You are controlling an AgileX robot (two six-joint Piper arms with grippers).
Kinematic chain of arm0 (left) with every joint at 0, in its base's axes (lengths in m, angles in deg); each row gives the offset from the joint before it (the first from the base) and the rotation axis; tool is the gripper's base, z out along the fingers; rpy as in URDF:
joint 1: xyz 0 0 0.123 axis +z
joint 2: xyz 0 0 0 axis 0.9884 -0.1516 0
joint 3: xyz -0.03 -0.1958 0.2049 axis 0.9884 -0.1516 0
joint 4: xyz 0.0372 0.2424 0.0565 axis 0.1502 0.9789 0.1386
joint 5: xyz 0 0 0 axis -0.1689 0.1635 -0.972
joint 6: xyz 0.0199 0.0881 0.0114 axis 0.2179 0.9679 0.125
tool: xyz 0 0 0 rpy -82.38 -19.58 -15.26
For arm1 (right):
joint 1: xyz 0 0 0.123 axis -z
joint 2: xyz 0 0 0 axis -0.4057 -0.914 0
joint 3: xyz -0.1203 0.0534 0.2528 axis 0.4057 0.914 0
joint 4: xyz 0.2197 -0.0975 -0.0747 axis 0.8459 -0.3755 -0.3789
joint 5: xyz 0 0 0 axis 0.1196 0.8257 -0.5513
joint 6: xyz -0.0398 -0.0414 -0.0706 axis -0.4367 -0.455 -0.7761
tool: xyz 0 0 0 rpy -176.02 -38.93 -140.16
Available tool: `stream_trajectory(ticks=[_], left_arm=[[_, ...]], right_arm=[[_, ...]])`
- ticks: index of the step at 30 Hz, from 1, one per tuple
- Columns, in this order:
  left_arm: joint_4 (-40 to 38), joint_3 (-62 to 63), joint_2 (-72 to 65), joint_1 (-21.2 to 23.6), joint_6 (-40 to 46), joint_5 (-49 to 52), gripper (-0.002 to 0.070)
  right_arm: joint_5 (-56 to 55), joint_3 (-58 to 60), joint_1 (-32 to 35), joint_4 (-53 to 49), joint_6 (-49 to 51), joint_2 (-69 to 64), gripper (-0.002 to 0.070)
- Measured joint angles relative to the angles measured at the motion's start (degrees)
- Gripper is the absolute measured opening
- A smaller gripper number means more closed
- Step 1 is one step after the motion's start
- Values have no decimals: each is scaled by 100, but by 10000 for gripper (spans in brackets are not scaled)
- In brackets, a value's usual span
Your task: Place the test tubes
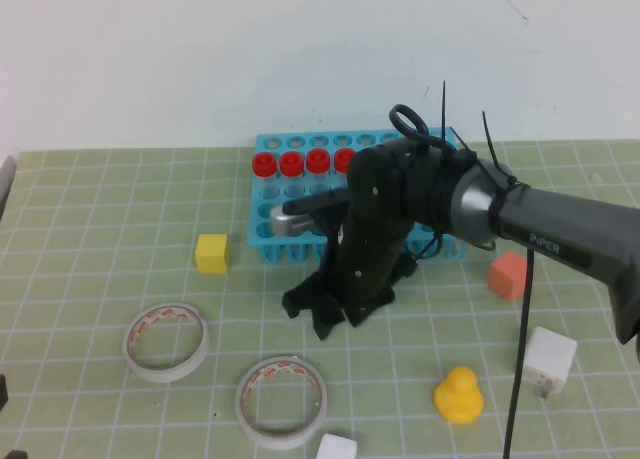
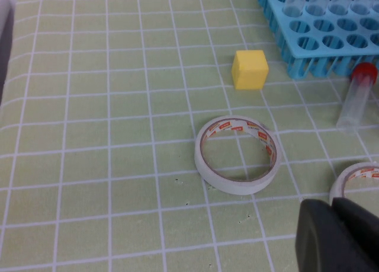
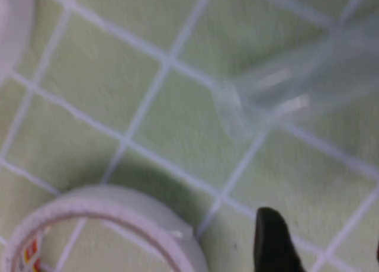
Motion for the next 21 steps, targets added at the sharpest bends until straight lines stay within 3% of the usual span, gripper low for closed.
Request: stream_trajectory(ticks=[13, 21], left_arm=[[-90, -27, 0, 0, 34, 0, -1], [-260, -89, 0, 0, 34, -74, -1]], right_arm=[[621, -47, 117, -351, 3161, 0, 354], [259, -161, -20, -351, 3627, -12, 359]])
